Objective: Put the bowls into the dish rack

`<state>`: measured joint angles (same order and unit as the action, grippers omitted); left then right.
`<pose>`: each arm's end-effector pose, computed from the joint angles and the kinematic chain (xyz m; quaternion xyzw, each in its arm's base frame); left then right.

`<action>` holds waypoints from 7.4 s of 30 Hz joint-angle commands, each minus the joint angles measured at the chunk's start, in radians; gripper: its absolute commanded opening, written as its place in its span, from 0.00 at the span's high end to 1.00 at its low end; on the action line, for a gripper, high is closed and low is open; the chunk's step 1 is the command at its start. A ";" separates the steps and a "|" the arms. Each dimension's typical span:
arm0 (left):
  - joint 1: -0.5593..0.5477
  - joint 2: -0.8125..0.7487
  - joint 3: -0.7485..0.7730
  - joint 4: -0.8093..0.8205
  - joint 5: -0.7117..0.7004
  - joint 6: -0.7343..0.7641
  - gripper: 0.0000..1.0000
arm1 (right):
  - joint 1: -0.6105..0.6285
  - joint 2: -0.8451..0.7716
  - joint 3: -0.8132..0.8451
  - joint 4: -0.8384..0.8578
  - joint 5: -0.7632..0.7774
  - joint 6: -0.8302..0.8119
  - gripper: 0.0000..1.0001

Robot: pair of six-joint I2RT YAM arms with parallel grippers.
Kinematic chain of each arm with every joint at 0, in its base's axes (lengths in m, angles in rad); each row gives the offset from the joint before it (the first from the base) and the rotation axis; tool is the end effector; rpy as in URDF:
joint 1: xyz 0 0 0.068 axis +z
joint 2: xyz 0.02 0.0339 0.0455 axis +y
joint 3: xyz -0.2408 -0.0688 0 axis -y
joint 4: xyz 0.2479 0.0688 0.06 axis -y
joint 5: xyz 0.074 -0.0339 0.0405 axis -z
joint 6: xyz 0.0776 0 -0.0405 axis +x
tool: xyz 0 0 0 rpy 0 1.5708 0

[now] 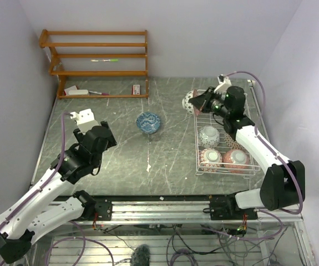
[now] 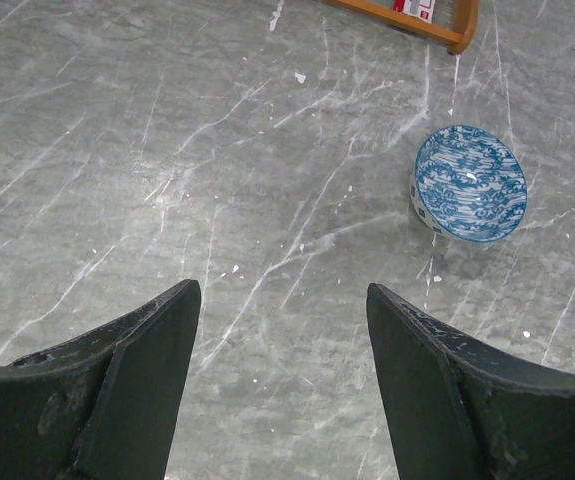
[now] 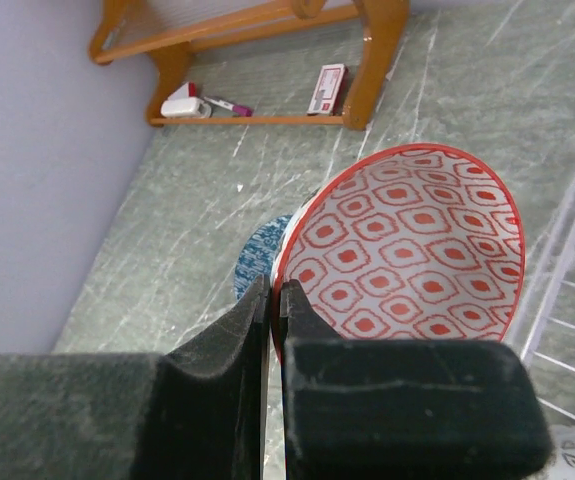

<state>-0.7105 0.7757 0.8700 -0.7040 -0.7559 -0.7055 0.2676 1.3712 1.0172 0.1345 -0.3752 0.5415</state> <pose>0.1834 -0.0876 0.2905 -0.1685 0.8246 -0.0308 0.5392 0.3477 0.1248 0.2880 -0.0109 0.7754 0.3756 0.5076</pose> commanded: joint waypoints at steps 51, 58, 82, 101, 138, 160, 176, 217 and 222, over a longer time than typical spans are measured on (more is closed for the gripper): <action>-0.003 0.010 0.019 0.012 0.000 0.023 0.22 | -0.498 0.476 -0.236 0.592 -0.398 0.446 0.94; -0.003 0.006 0.014 0.008 -0.001 0.018 0.22 | -0.499 0.522 -0.259 0.808 -0.471 0.582 0.98; -0.002 0.007 0.014 0.003 -0.007 0.017 0.22 | -0.491 0.555 -0.222 0.604 -0.352 0.560 0.88; -0.003 0.021 0.010 0.014 0.002 0.020 0.21 | -0.544 0.375 -0.226 0.324 -0.175 0.333 0.59; -0.006 0.007 -0.003 0.031 0.018 0.021 0.21 | -0.082 0.378 0.323 -0.415 0.576 -0.253 0.18; -0.006 -0.023 -0.037 0.102 0.091 0.046 0.21 | -0.127 0.430 0.277 -0.420 0.872 -0.204 0.19; -0.007 -0.068 -0.062 0.127 0.147 0.051 0.22 | -0.279 0.288 0.127 -0.361 0.877 -0.129 0.20; -0.010 -0.138 0.072 -0.101 -0.034 0.022 0.22 | 0.541 0.714 0.561 -0.337 0.369 -0.571 0.30; -0.010 -0.141 0.067 -0.102 -0.039 0.023 0.22 | 0.563 0.734 0.549 -0.337 0.373 -0.582 0.32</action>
<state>-0.7170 0.6430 0.9092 -0.7994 -0.7597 -0.6807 0.8272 2.0796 1.5574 -0.1936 -0.0353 -0.0128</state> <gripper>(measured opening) 0.783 0.687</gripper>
